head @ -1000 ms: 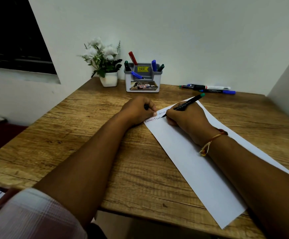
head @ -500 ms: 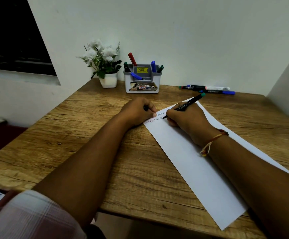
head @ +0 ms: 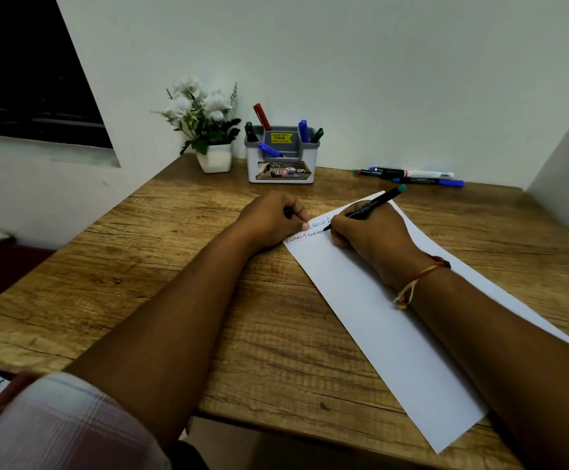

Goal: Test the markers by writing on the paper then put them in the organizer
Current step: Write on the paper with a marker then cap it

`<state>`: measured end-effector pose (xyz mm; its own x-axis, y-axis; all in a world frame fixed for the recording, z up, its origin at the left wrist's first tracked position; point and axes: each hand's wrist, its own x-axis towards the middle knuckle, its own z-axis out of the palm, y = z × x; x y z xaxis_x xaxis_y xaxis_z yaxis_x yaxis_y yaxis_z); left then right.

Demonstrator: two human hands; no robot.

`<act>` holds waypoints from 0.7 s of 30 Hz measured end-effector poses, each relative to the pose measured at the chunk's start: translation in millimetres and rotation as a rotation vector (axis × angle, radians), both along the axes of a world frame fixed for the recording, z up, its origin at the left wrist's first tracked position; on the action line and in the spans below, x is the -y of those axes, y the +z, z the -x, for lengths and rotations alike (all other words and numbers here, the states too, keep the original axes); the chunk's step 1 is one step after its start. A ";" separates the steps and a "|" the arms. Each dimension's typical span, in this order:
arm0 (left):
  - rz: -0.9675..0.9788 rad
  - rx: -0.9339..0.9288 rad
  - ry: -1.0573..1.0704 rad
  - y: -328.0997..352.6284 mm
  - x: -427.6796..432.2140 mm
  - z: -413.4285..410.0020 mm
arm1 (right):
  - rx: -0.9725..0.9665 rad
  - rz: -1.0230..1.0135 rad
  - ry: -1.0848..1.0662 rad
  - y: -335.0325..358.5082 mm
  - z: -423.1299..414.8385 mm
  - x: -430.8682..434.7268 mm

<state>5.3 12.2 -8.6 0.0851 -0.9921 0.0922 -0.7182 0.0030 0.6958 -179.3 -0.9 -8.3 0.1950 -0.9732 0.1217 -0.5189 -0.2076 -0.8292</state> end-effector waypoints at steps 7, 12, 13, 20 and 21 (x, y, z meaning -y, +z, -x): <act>0.003 0.011 -0.007 -0.3 0.9 -0.6 | -0.003 -0.001 -0.006 -0.5 0.4 1.2; -0.002 0.006 -0.003 -0.8 1.6 -0.7 | 0.010 -0.020 -0.016 0.0 -0.2 2.3; -0.002 0.007 -0.004 -0.8 1.7 -0.7 | 0.005 -0.021 -0.023 0.2 0.0 2.4; -0.006 0.002 -0.003 -0.9 1.9 -0.8 | 0.028 -0.026 -0.028 -0.6 0.8 2.3; -0.009 0.002 -0.003 -0.8 1.9 -0.8 | 0.029 -0.025 -0.033 -0.9 0.8 2.6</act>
<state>6.1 10.3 -9.4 0.0824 -0.9931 0.0839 -0.7199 -0.0011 0.6941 -180.1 -3.6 -9.2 0.1596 -0.9818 0.1026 -0.5010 -0.1701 -0.8486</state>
